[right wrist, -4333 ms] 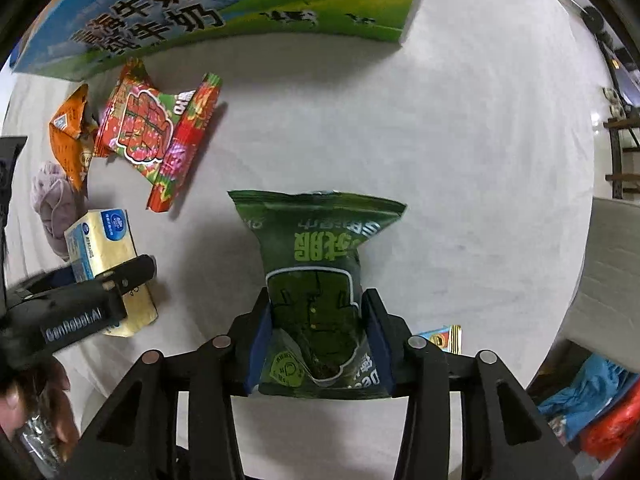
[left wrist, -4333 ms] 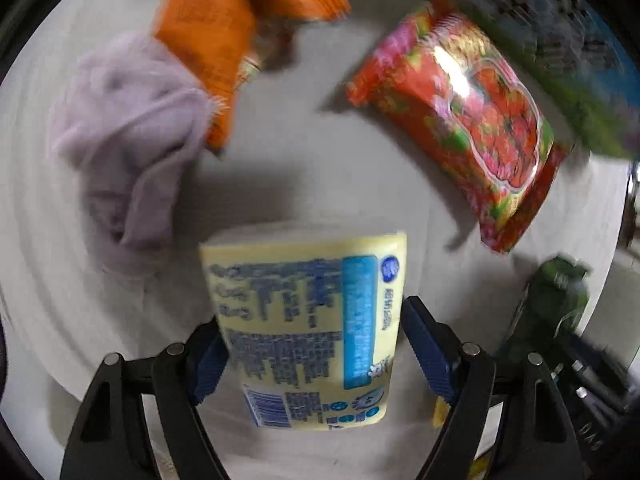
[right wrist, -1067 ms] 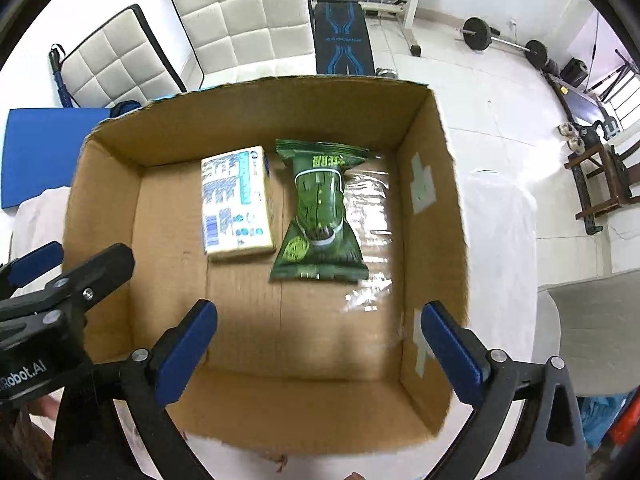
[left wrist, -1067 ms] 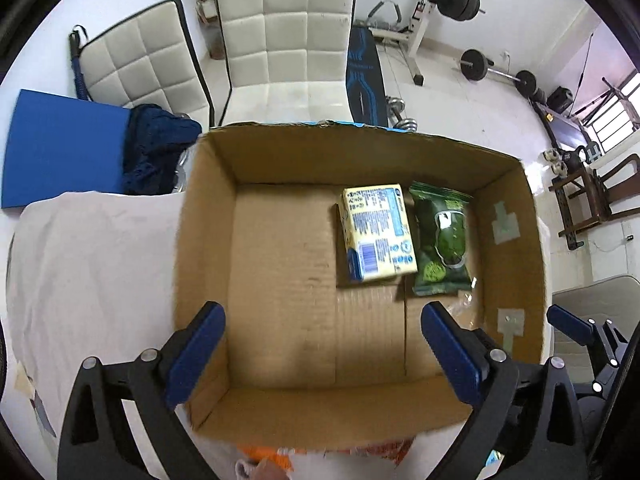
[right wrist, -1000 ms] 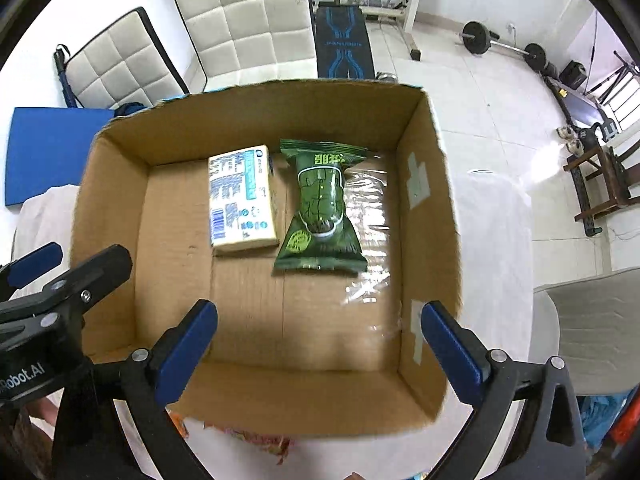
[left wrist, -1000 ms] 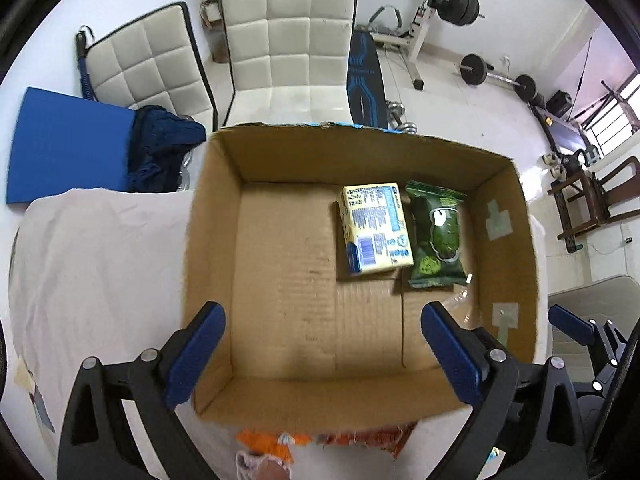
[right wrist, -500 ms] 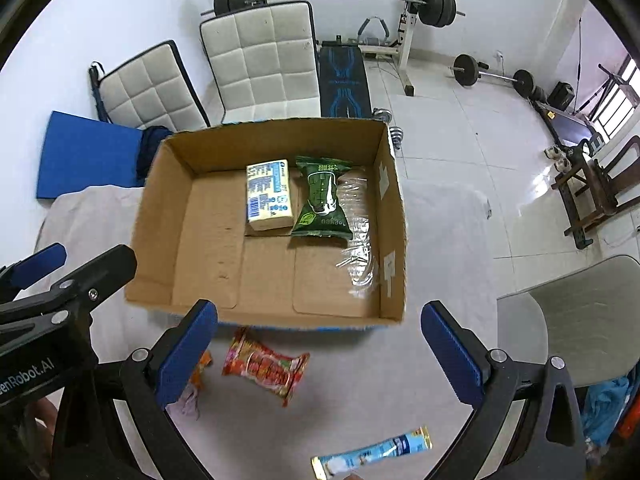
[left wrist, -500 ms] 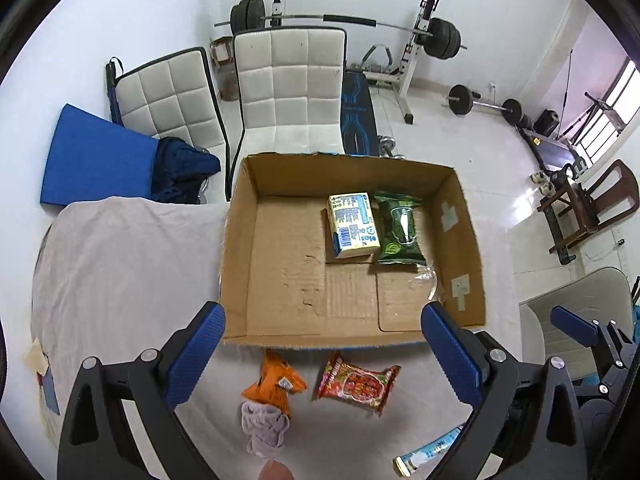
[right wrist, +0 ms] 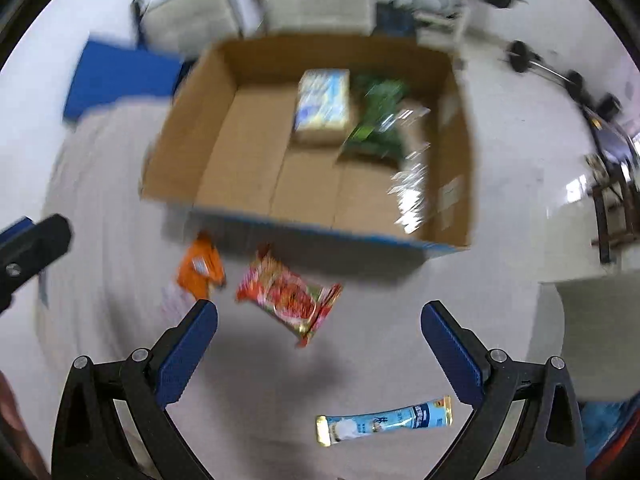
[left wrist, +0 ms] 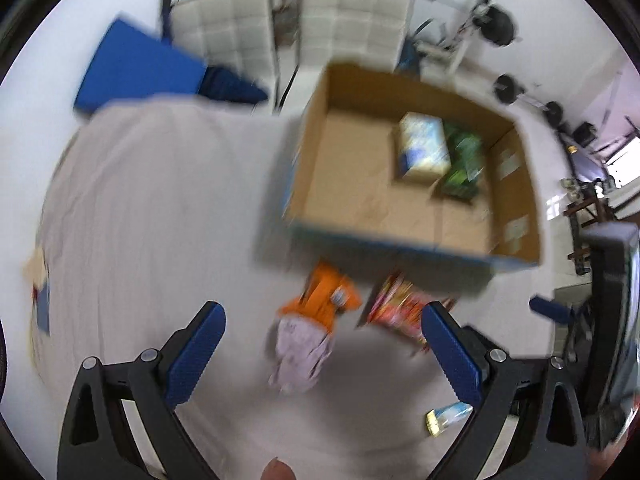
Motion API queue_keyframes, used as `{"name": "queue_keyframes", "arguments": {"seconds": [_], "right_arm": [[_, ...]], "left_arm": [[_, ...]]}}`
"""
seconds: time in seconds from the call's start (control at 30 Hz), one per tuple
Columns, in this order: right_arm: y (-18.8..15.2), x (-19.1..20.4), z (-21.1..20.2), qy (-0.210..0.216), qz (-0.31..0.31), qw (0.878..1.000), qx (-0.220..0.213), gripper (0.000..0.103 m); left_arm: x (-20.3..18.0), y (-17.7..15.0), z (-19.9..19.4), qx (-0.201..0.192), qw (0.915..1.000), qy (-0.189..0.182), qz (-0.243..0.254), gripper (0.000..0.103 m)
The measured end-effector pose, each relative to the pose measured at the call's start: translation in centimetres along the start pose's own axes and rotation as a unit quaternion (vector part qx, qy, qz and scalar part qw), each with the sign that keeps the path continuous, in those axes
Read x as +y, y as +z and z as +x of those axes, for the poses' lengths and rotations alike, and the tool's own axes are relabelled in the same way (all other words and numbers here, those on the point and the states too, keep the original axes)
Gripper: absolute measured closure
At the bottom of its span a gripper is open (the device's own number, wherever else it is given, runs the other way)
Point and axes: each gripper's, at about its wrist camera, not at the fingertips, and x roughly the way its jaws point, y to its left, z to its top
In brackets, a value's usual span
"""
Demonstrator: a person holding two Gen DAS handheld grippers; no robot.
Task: Organize soft objects
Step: 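Grasp the orange snack bag with the left tool while the right grasps the red bag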
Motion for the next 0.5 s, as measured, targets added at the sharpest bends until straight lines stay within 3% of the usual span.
{"name": "queue_keyframes", "arguments": {"seconds": [0.17, 0.33, 0.5], "right_arm": [[0.1, 2.5, 7.4, -0.030, -0.085, 0.994, 0.059, 0.000], [0.3, 4.9, 12.1, -0.055, -0.156, 0.983, 0.084, 0.000], [0.5, 5.3, 15.2, -0.060, -0.151, 0.981, 0.110, 0.005]], "left_arm": [[3.1, -3.4, 5.0, 0.050, 0.9978, 0.023, -0.038, 0.003], [5.2, -5.4, 8.3, 0.088, 0.9936, 0.023, -0.066, 0.003], [6.0, -5.7, 10.0, 0.105, 0.9915, 0.026, -0.072, 0.003]]}}
